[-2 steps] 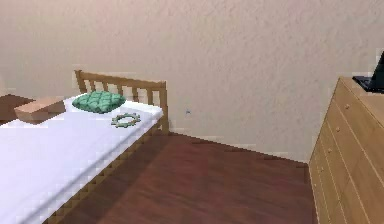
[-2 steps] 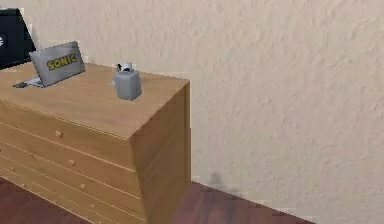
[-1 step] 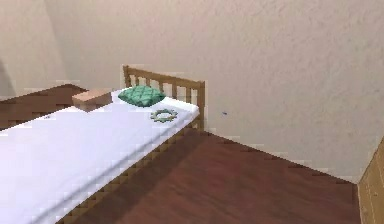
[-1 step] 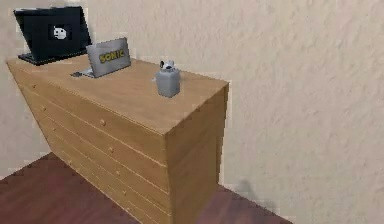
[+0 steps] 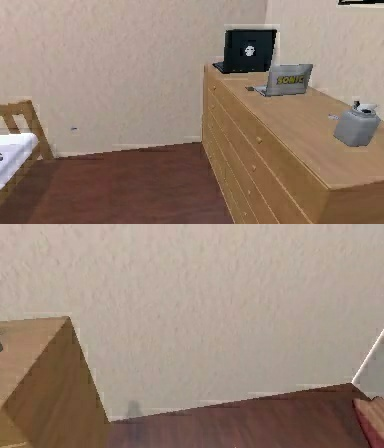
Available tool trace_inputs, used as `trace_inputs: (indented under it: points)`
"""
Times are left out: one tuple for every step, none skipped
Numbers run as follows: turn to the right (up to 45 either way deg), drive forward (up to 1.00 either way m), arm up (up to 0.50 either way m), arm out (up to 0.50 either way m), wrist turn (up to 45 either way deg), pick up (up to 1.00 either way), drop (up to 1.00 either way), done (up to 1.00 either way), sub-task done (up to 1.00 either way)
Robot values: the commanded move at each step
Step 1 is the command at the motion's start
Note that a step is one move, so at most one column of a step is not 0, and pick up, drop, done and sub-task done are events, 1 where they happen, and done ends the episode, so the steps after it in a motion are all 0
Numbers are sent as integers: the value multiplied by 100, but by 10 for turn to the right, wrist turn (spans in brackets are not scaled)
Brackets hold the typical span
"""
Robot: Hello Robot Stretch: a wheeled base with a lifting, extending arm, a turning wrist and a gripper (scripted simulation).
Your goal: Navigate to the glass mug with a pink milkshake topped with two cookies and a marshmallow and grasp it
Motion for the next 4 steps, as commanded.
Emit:
trace_inputs:
  points:
    - [450, 0, 0, 0, 0, 0, 0, 0, 0]
    - [180, 0, 0, 0, 0, 0, 0, 0, 0]
    - [0, 50, 0, 0, 0, 0, 0, 0, 0]
    - [-450, 0, 0, 0, 0, 0, 0, 0, 0]
